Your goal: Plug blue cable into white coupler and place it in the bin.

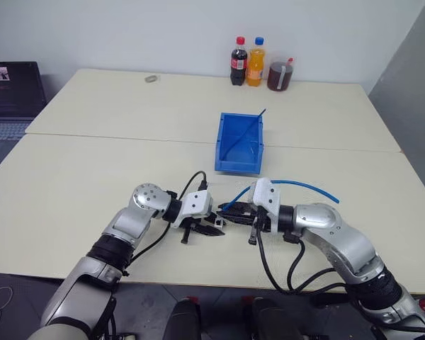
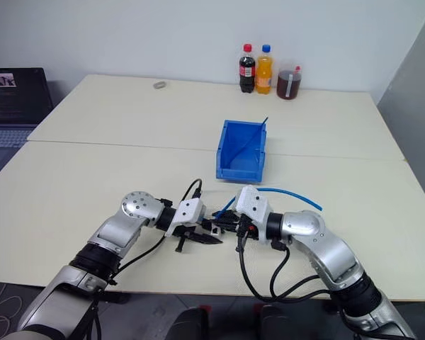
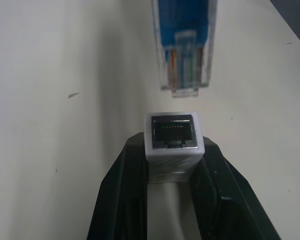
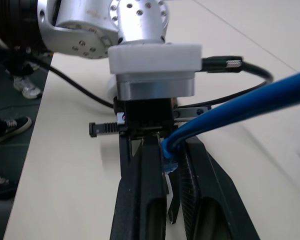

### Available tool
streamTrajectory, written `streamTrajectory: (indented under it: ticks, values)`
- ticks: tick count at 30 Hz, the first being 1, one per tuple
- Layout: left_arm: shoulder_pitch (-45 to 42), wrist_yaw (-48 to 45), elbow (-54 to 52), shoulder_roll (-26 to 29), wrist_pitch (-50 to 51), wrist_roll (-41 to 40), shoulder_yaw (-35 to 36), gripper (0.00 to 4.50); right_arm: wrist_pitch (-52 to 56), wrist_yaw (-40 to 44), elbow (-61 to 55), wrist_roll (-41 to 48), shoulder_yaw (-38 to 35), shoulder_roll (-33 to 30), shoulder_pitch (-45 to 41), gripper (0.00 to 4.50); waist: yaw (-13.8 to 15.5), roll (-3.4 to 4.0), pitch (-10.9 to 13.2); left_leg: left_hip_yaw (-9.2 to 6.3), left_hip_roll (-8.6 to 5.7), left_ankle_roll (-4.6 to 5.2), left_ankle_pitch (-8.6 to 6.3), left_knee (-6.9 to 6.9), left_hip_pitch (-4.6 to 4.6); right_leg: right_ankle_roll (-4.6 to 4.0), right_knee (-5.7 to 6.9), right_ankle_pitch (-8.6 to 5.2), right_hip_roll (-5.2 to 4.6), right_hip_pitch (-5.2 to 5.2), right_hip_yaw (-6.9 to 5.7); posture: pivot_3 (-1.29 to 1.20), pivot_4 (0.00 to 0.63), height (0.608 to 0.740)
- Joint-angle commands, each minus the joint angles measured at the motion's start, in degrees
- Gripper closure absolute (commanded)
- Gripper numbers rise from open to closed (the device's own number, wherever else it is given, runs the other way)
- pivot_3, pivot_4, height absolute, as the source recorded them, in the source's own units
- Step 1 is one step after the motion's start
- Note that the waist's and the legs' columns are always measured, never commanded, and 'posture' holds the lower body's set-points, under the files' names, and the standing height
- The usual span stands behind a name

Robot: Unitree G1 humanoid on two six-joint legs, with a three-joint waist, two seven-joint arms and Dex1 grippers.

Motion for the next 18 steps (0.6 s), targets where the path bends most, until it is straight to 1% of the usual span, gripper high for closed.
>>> streamTrajectory:
  ticks: [1,11,18]
  values:
    - [0.3,-1.2,0.0,0.0,0.3,1.4,-1.4,3.71,-2.8,2.0,0.3,-2.0,0.8,0.1,-0.4,4.42,0.0,0.0,0.0,-0.01,0.0,0.0,0.0,0.0,0.0,0.0,0.0,0.0,0.0,0.0,-0.01,0.0,0.15,0.74]
    - [0.3,-0.8,0.1,-0.4,0.3,1.9,-1.1,3.71,-3.9,3.1,3.9,-6.2,2.1,0.8,-0.9,4.42,0.0,0.03,0.0,-0.01,0.0,0.0,0.0,0.04,0.0,0.0,0.04,0.0,0.0,0.01,-0.02,0.0,0.15,0.74]
    - [0.6,1.3,0.0,-0.7,0.4,2.6,-0.4,3.71,-1.6,4.1,3.1,-8.4,3.1,-1.0,-1.3,4.42,0.0,0.1,-0.1,-0.05,0.0,0.0,0.0,0.1,0.07,0.0,0.06,0.0,0.0,0.13,-0.04,0.0,0.15,0.74]
